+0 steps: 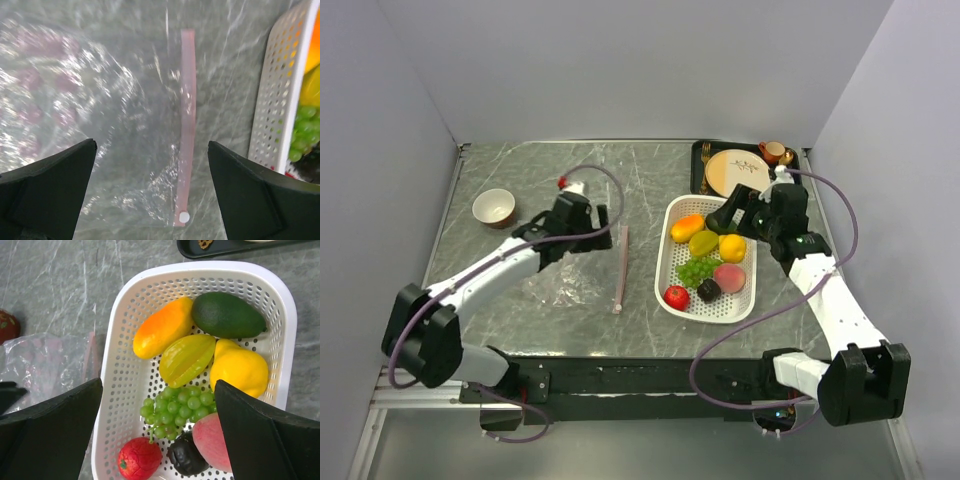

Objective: Place the food in the zip-top bag and seal the zipper
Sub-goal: Pick up the zipper food storage bag at the center of the board.

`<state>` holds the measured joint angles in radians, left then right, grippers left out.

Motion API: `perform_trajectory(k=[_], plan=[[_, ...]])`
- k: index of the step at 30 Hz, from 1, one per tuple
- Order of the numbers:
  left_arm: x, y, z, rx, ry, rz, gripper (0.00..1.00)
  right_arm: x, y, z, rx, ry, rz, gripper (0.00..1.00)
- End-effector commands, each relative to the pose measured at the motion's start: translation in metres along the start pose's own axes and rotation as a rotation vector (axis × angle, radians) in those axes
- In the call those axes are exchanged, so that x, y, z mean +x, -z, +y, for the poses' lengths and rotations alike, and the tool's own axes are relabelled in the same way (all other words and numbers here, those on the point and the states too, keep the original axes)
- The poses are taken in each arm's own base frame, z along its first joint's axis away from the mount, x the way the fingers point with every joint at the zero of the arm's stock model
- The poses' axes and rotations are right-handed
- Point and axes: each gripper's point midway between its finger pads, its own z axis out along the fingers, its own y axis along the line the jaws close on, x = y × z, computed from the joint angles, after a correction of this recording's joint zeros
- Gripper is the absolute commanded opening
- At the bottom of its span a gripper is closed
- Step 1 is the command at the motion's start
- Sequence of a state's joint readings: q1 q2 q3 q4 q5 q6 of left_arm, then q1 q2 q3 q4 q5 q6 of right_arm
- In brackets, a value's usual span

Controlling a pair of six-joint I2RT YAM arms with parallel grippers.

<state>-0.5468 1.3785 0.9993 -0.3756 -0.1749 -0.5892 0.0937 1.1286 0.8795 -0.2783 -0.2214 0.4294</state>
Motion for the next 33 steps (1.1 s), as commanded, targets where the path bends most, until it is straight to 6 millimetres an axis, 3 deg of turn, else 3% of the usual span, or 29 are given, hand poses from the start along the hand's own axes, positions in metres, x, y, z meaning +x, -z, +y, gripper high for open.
perform_trajectory(k=[1,7,12,22,30,33], plan=[[0.017,-0.004,-0.031,0.000,-0.038,0.031,0.99,-0.015,0.003,0.008,-0.002,0.027,0.001,1.00],[0.044,-0.021,-0.057,-0.077,-0.167,0.107,0.99,-0.012,0.002,0.008,0.002,0.010,0.018,1.00],[0.055,-0.034,-0.060,-0.147,-0.229,0.126,0.99,-0.012,0.005,0.006,0.014,0.012,0.022,1.00],[0.066,-0.046,-0.057,-0.209,-0.232,0.162,0.73,-0.009,0.004,0.005,0.020,0.001,0.034,0.98],[0.081,-0.060,-0.053,-0.248,-0.218,0.191,0.63,-0.005,0.004,0.002,0.030,-0.008,0.044,0.98],[0.083,-0.063,-0.054,-0.253,-0.207,0.189,0.52,-0.003,0.005,0.001,0.035,-0.011,0.047,0.98]])
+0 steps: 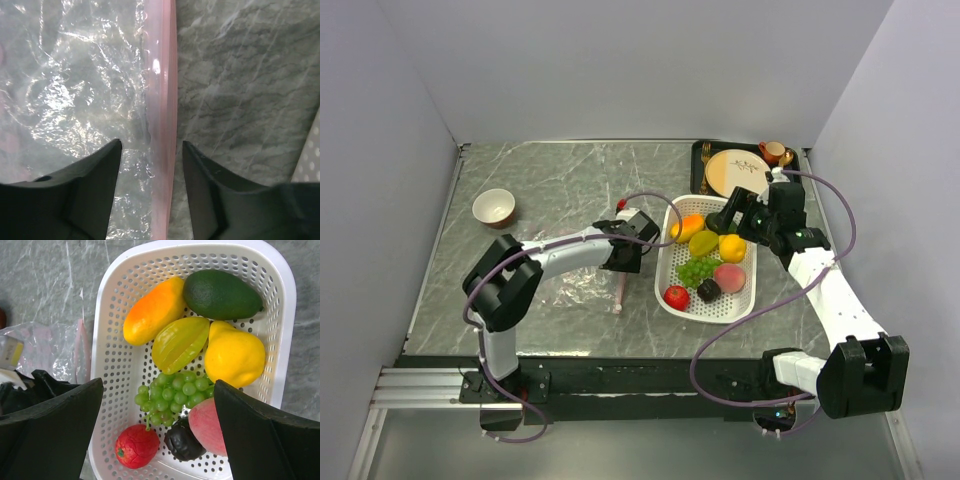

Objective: Place the food in the zip-top bag and seal the zipper
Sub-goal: Pick up the zipper food storage bag at the center of the board.

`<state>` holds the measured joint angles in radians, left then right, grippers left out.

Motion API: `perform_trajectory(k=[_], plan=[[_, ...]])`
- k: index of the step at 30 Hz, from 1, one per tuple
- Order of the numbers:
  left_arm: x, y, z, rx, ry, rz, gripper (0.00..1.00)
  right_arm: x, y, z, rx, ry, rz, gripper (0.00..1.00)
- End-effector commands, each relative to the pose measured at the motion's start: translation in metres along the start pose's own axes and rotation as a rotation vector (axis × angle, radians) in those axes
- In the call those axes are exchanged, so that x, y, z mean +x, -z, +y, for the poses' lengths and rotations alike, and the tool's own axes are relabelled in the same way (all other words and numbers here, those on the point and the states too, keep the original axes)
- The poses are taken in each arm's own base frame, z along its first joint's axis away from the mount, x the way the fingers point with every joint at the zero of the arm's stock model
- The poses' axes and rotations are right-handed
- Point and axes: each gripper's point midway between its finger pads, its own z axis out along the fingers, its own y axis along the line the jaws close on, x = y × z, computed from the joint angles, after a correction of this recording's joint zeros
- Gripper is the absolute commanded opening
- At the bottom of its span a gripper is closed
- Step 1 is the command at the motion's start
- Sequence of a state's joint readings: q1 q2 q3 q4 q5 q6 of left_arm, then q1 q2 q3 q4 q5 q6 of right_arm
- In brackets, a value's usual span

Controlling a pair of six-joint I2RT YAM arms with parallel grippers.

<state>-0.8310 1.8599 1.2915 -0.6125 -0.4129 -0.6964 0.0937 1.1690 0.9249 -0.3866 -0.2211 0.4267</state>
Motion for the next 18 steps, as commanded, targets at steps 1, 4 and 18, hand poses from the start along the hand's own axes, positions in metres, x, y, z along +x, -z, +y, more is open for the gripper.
perform_trajectory(k=[1,4,18], plan=[[-0.014,0.005,-0.007,0.000,0.049,-0.041,0.51,-0.015,0.006,0.008,-0.009,0.004,-0.043,0.98],[-0.015,0.005,-0.007,-0.003,0.056,-0.042,0.40,-0.015,0.007,0.007,-0.003,0.003,-0.039,0.98],[-0.047,0.057,0.001,0.058,0.116,-0.146,0.01,0.000,0.008,0.057,-0.254,-0.025,0.043,0.81]])
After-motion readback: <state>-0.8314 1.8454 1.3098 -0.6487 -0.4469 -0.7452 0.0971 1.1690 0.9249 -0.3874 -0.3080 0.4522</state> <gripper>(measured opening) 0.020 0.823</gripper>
